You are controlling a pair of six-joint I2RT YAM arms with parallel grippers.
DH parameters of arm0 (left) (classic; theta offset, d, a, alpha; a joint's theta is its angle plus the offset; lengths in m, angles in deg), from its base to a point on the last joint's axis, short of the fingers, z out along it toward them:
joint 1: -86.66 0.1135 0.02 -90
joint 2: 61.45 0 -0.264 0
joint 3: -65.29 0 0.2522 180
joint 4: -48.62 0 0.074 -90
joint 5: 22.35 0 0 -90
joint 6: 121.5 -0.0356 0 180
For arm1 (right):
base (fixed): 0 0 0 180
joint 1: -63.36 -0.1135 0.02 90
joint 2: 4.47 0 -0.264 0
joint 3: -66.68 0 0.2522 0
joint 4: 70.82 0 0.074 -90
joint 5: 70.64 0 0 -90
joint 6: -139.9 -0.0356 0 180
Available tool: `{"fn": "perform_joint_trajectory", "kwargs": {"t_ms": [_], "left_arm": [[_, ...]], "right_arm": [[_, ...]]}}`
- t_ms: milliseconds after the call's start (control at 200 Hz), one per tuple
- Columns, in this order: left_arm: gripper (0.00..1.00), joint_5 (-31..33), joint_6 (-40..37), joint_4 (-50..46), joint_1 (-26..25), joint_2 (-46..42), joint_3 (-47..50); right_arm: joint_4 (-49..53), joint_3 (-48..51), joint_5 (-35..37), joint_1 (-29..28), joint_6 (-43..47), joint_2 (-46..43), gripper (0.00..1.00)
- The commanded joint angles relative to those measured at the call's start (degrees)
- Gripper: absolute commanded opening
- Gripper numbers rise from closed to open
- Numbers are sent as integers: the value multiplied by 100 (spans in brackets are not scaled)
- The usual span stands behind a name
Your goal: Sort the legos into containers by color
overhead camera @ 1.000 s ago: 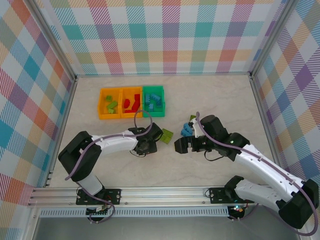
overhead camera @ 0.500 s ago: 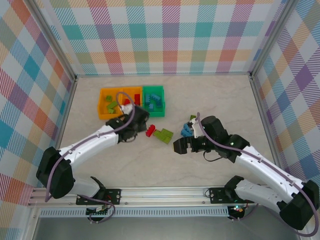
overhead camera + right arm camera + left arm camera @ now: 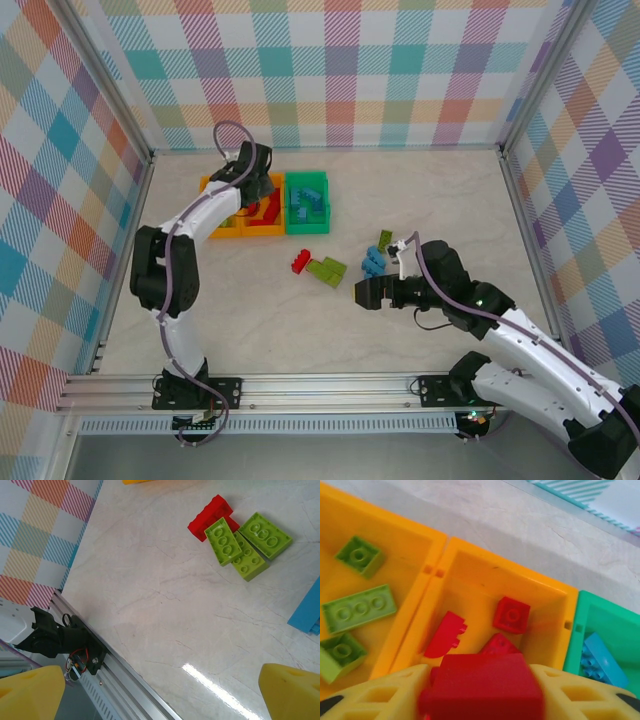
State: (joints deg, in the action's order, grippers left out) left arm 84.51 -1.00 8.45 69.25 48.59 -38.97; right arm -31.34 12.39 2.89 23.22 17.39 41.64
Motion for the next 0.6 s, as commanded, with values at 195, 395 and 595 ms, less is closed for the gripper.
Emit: {"fn": "perform_joint_trajectory", "kwargs": {"t_ms": [195, 395, 595], "left_arm": [[71, -1015, -97, -167, -21, -869, -17], [71, -1022, 983, -726, -923, -2237, 1225], [70, -438, 2595, -480, -2442, -2837, 2581]], "right_arm": [[165, 56, 429, -22, -190, -67, 100], [65, 115, 1040, -14, -253, 208, 100], [-145, 204, 1155, -20, -264, 431, 100]]}}
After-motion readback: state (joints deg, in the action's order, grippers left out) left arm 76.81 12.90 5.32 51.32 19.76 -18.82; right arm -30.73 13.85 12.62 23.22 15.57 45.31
